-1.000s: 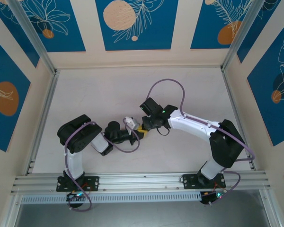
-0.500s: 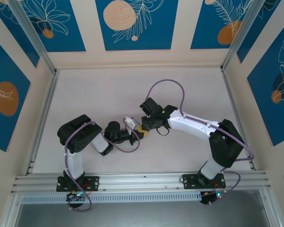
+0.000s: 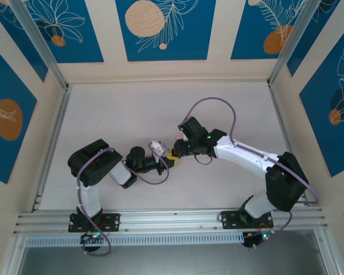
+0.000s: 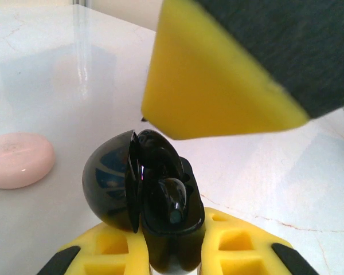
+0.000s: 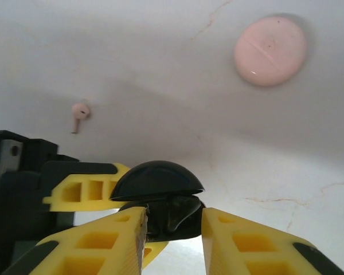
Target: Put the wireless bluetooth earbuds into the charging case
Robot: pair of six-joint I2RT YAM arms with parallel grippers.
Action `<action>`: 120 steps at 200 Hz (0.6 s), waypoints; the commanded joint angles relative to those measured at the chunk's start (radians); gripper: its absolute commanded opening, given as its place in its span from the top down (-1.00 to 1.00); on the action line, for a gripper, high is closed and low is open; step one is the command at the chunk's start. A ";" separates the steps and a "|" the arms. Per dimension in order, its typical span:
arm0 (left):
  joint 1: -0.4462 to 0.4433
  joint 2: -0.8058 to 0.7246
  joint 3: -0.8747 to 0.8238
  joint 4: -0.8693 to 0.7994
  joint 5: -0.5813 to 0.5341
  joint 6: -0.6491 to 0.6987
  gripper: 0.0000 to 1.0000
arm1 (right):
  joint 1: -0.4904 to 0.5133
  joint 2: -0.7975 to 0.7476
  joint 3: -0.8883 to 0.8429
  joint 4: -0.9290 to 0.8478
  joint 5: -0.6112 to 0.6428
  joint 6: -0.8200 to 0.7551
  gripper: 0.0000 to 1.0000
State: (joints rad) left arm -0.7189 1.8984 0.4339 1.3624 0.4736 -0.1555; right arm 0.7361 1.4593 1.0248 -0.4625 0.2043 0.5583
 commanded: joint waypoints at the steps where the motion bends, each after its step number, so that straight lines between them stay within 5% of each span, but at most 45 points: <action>1: -0.013 -0.029 -0.006 0.045 0.039 0.020 0.87 | -0.019 -0.073 -0.036 0.067 -0.103 0.017 0.32; 120: -0.014 -0.067 -0.001 0.043 0.120 0.130 0.86 | -0.309 -0.282 -0.118 -0.031 -0.561 0.094 0.33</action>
State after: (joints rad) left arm -0.7189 1.8549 0.4309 1.3693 0.5522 -0.0559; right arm 0.4564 1.1812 0.9234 -0.4221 -0.2039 0.6224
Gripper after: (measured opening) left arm 0.173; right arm 0.336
